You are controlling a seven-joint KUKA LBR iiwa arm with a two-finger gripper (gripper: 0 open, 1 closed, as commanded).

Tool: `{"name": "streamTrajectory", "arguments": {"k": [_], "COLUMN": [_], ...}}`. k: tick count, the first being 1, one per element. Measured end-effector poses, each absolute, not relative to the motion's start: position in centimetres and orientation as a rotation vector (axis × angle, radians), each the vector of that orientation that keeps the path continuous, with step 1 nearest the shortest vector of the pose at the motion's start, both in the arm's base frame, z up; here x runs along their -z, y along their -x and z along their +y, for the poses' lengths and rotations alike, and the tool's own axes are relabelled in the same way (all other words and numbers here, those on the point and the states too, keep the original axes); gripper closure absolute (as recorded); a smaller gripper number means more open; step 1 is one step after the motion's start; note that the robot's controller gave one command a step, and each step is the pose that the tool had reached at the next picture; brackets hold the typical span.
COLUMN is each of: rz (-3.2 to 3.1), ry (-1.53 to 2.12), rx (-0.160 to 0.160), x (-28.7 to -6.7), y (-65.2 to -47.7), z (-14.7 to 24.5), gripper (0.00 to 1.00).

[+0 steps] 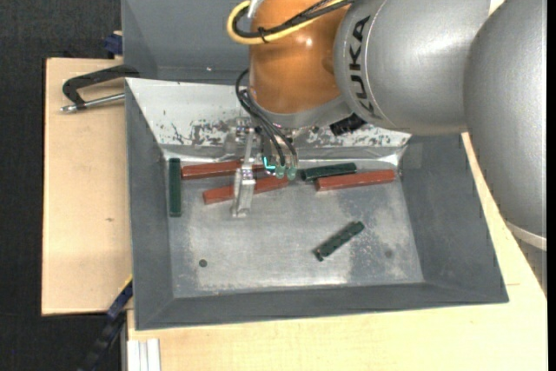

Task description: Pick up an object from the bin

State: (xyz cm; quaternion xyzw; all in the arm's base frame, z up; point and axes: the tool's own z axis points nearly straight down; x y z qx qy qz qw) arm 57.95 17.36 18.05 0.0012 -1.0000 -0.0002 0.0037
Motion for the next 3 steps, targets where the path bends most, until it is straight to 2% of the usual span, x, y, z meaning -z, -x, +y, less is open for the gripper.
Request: {"name": "streamTrajectory", "arguments": {"k": [1, 2, 3], "rz": [-3.143, -3.148, -3.13], "ry": [-0.001, 0.048, -0.242], "rx": [0.003, 0.005, 0.001], "x": [-18.5, -13.3, -9.3], "y": [-58.1, -58.6, -58.8], "z": [17.3, 16.8, 14.6], "gripper": [0.0, 0.0, 0.0]}}
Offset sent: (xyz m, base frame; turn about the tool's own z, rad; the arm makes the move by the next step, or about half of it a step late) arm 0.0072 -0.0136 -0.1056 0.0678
